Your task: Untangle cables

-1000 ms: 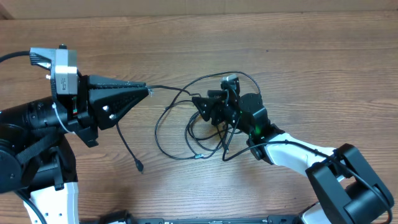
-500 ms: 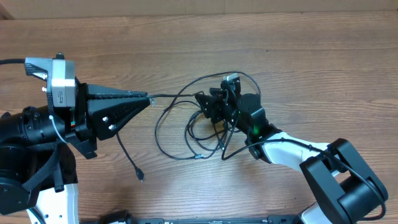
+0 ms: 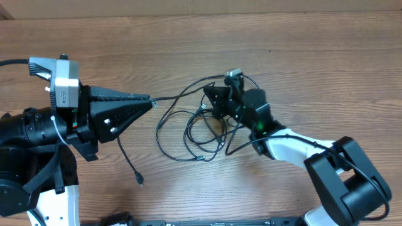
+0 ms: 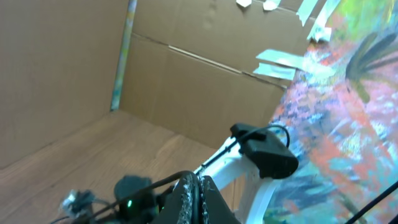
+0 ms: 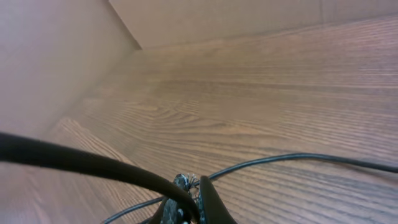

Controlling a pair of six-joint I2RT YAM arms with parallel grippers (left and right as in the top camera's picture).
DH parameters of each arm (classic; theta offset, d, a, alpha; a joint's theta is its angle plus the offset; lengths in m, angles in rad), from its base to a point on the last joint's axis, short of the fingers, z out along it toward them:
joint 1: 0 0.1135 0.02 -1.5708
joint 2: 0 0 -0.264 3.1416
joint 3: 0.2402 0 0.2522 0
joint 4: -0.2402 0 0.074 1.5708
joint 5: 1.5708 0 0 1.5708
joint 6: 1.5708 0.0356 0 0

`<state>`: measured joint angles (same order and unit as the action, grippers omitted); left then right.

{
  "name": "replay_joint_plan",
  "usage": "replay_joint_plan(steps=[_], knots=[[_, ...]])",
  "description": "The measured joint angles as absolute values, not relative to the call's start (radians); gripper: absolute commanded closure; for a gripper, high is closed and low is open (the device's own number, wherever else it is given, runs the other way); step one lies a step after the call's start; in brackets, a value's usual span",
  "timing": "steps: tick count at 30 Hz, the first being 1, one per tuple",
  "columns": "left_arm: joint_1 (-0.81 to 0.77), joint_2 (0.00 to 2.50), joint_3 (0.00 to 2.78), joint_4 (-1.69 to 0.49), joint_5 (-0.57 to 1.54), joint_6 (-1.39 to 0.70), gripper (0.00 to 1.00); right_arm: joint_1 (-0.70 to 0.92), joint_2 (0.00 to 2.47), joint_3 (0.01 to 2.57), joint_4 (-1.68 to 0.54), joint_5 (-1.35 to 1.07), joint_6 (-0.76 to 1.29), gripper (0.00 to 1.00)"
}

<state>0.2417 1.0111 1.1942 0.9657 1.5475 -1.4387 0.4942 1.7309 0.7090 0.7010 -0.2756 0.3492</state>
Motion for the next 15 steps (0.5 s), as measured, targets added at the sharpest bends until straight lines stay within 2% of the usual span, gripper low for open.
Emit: replay_joint_plan(steps=[9, 15], knots=[[0.242, 1.11, 1.195, 0.948, 1.562, -1.41, 0.96, 0.274, 1.485, 0.709, 0.683, -0.676, 0.556, 0.96], [0.231, 1.253, 1.196, 0.82, 1.562, -1.406, 0.96, 0.298, 1.417, 0.713, 0.667, -0.982, 0.721, 0.96]])
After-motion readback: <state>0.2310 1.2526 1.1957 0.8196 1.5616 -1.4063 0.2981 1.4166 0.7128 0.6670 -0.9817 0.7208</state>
